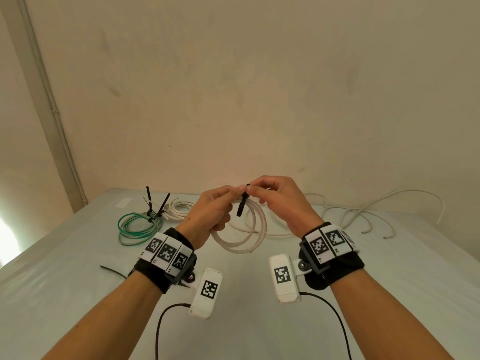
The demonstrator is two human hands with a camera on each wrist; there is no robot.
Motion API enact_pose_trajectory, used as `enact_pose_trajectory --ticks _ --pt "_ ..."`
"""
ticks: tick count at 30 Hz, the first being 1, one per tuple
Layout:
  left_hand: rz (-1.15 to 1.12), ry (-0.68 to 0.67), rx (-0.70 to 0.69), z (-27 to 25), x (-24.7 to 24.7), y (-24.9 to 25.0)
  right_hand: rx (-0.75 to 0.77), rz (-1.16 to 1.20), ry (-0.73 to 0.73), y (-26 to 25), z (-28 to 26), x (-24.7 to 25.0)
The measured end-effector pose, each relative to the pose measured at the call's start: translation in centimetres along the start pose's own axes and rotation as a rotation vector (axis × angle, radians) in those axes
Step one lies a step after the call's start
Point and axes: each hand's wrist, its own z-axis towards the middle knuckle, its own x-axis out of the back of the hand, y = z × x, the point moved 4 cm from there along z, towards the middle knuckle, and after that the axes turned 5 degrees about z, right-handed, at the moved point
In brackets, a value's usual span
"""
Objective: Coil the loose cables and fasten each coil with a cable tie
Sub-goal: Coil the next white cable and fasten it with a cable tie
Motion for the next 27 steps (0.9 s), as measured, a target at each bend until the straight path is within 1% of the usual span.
enact_pose_trajectory --ticks 4,7,10,12,16,19,22,24,27 --pt "-0.082 -0.076 0.030 0.0 -0.1 -0.1 -0.040 0.089 -0.026 -0.1 -0.2 0.3" --pt "-0.041 -0.110 0.052 0.0 -0.3 -0.2 -0.098 0.137 -0.012 0.3 -0.4 0.2" --pt "0.015 -0.145 0.079 -0.5 -1.0 -0.5 -0.096 0.194 0.101 -0.1 0.0 0.7" --pt "0.022 -0.164 0.100 -0.9 -1.5 -1.0 -0.081 0.188 0.177 -0.4 0.7 1.3" --pt "0.007 -0.157 0.075 -0.7 -1.8 -1.0 -0.031 0.125 0.271 -0.6 1.5 1.7" --pt "0.042 -0.155 0.071 -0.5 -1.8 -0.1 -0.025 0.173 0.309 -0.3 1.5 1.6" --pt "0.038 -0.138 0.075 -0.5 -1.7 0.4 -0.052 0.284 0.270 -0.2 1.7 1.5" --pt "0.000 -0.118 0.073 -0.4 -1.7 0.6 -0.078 0.332 0.178 -0.1 1.7 1.3" --pt "-0.070 -0.086 0.072 -0.1 -1.5 0.8 -0.112 0.284 0.020 0.1 1.1 0.6"
